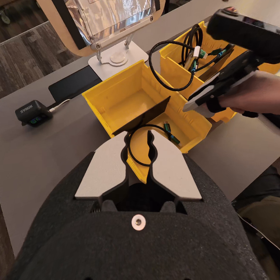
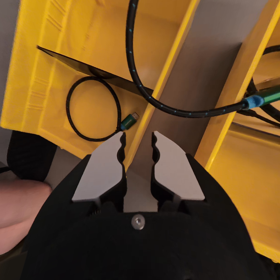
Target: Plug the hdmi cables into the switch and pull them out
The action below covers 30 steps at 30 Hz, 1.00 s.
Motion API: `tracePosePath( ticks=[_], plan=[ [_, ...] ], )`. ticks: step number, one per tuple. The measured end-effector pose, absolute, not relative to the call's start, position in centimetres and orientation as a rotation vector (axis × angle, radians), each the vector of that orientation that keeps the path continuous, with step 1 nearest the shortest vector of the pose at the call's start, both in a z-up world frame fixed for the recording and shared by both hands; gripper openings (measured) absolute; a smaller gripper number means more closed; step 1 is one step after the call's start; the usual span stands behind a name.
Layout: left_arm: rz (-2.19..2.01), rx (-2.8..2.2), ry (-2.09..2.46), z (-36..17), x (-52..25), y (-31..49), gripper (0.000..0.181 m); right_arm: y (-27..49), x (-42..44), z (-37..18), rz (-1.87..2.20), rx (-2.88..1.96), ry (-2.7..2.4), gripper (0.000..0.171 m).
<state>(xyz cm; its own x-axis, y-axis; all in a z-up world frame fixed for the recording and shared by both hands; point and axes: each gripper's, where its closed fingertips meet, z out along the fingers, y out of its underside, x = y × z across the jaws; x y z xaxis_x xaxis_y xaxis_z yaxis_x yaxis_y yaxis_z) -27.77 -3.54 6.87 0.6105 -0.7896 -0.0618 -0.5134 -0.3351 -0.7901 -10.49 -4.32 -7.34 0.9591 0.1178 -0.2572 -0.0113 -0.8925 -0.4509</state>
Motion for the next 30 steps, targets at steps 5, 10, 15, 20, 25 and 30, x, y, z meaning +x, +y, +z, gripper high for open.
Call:
tracePosePath(
  ticks=[5,10,15,20,25,30],
  plan=[
    [-0.423,-1.994,1.078,6.7,-27.3,-3.9,0.022,-3.8,-11.5,-9.1,0.413,-2.738,-0.031,0.030],
    [-0.422,-1.996,1.092,6.5,-27.4,-4.1,0.022,-3.1,-11.4,-11.0,0.246,-2.756,-0.149,0.025],
    [-0.435,-1.994,1.068,6.7,-27.8,-4.1,0.022,-4.1,-11.8,-13.9,0.238,-2.898,-0.125,0.019],
    [-0.433,-1.979,1.040,7.2,-28.2,-4.1,0.021,-3.6,-11.1,-13.9,0.225,-2.922,-0.139,0.014],
    [-0.436,-1.910,1.066,8.2,-27.3,-4.9,0.019,-3.4,-10.7,-12.6,0.273,-2.991,-0.250,0.011],
    [-0.426,-1.840,1.129,8.9,-25.9,-6.0,0.019,-5.0,-11.8,-11.8,0.321,-3.019,-0.445,0.010]
  ],
)
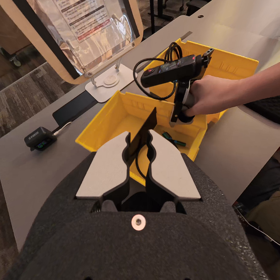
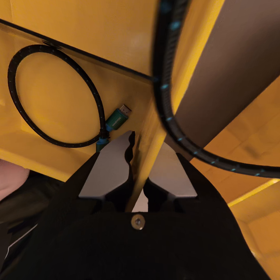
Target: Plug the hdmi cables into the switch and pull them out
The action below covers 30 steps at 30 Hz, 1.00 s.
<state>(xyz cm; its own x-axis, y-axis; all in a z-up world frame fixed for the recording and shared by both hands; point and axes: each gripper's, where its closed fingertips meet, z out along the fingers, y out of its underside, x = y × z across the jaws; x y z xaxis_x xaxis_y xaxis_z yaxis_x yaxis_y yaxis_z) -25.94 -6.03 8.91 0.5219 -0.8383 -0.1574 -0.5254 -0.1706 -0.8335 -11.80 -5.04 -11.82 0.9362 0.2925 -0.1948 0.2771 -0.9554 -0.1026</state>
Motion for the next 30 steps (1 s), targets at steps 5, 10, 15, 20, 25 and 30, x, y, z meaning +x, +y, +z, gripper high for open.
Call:
tracePosePath(
  ticks=[5,10,15,20,25,30],
  plan=[
    [-0.450,-1.783,1.179,9.5,-24.9,-7.3,0.019,-8.0,-13.8,-10.8,0.446,-3.038,-0.641,0.009],
    [-0.429,-1.733,1.208,10.1,-24.9,-9.3,0.019,-11.7,-14.9,-9.8,0.589,-3.054,-0.775,0.008],
    [-0.429,-1.585,1.256,11.3,-24.7,-12.1,0.021,-15.4,-13.8,-9.2,0.626,-3.044,-0.966,0.007],
    [-0.352,-1.519,1.310,10.8,-25.0,-12.7,0.036,-19.8,-12.5,-8.8,0.685,-3.014,-1.123,0.012],
    [-0.392,-1.533,1.210,12.0,-25.7,-12.3,0.036,-24.7,-8.8,-7.6,0.690,-3.043,-1.245,0.012],
    [-0.392,-1.577,1.109,12.1,-28.0,-10.7,0.040,-27.0,-4.3,-4.3,0.647,-2.970,-1.277,0.012]
  ],
)
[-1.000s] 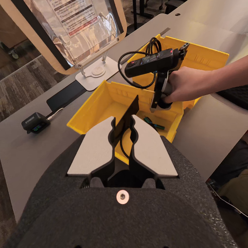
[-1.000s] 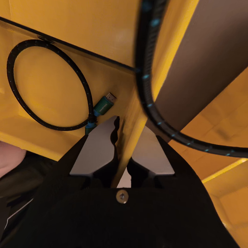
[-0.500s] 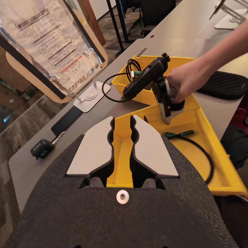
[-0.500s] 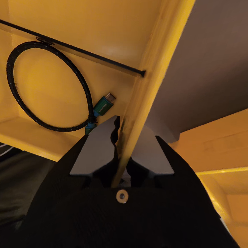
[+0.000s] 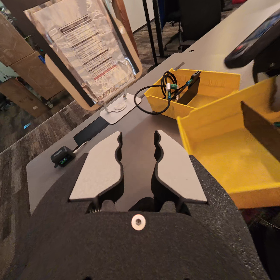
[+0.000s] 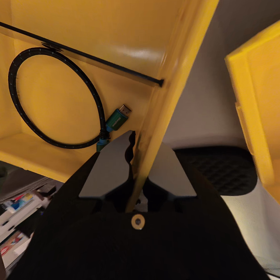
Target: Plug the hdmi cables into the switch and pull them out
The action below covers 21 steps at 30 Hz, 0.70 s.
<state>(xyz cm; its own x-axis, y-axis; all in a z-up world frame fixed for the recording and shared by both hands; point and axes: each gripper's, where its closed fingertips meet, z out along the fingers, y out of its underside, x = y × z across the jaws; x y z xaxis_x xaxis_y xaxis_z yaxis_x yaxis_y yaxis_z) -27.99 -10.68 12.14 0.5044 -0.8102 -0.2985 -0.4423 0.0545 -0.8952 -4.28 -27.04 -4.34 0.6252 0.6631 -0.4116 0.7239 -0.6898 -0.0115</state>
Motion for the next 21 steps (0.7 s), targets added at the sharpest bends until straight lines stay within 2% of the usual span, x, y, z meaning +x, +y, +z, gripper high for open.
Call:
tracePosePath(
  ticks=[6,11,16,21],
  plan=[
    [-0.415,-1.735,0.921,11.1,-31.6,-7.5,0.040,-25.0,1.6,1.6,-0.684,2.945,1.218,0.008],
    [-0.375,-1.775,0.983,9.9,-31.3,-7.8,0.048,-23.0,11.6,5.1,-0.703,3.228,0.969,0.008],
    [-0.361,-1.745,1.066,10.0,-29.0,-8.6,0.049,-21.3,23.2,4.2,-0.551,3.552,0.503,0.008],
    [-0.364,-1.725,1.286,8.7,-24.1,-10.2,0.046,-20.7,30.4,0.8,-0.578,3.680,0.073,0.008]
  ],
)
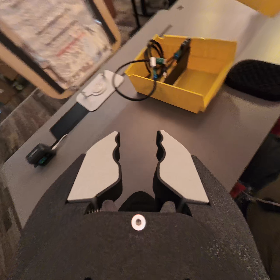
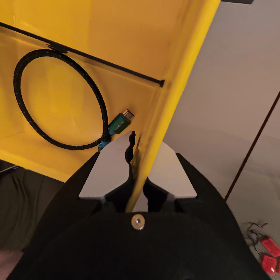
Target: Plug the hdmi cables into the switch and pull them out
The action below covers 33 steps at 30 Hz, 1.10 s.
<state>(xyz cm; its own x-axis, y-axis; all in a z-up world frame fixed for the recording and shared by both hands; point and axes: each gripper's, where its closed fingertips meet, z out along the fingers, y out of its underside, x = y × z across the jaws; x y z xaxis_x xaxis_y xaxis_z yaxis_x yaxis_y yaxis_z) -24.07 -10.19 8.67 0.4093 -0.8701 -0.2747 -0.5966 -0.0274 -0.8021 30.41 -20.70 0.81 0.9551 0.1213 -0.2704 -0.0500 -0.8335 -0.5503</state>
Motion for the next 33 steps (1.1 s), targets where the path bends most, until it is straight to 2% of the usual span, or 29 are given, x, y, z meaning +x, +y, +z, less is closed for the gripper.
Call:
tracePosePath(
  ticks=[2,10,12,15,20,24,25,27,29,33],
  plan=[
    [-0.359,-1.707,1.438,7.4,-21.1,-11.2,0.051,-20.5,31.8,-0.6,0.469,-2.477,0.008,0.008],
    [-0.558,-1.844,1.690,2.6,-10.3,-11.6,0.042,-18.0,35.1,-4.4,0.608,-2.375,0.239,0.009],
    [-0.616,-1.872,1.627,2.0,-8.0,-10.6,0.060,-17.9,35.8,-5.1,0.609,-2.388,0.321,0.009],
    [-0.630,-1.861,1.474,1.1,-5.6,-8.4,0.064,-18.3,37.3,-6.4,0.518,-2.416,0.406,0.009],
    [-0.540,-2.018,1.565,-2.6,-6.2,-7.6,0.055,-18.3,39.0,-8.7,0.383,-2.491,0.461,0.009],
    [-0.637,-2.312,1.335,-3.8,-7.7,-6.9,0.066,-17.5,39.9,-10.1,0.286,-2.517,0.468,0.009],
    [-0.666,-2.398,1.263,-4.1,-7.8,-6.6,0.060,-17.6,40.3,-10.4,0.259,-2.527,0.477,0.010],
    [-0.774,-2.553,1.110,-4.1,-7.0,-6.0,0.068,-18.1,40.9,-10.6,0.219,-2.577,0.498,0.011],
    [-0.852,-2.629,1.064,-4.2,-5.8,-6.1,0.057,-18.6,41.3,-10.7,0.148,-2.623,0.469,0.010],
    [-0.687,-2.661,1.129,-6.0,-5.1,-6.1,0.061,-18.3,40.7,-12.0,0.198,-2.639,0.389,0.010]
  ],
)
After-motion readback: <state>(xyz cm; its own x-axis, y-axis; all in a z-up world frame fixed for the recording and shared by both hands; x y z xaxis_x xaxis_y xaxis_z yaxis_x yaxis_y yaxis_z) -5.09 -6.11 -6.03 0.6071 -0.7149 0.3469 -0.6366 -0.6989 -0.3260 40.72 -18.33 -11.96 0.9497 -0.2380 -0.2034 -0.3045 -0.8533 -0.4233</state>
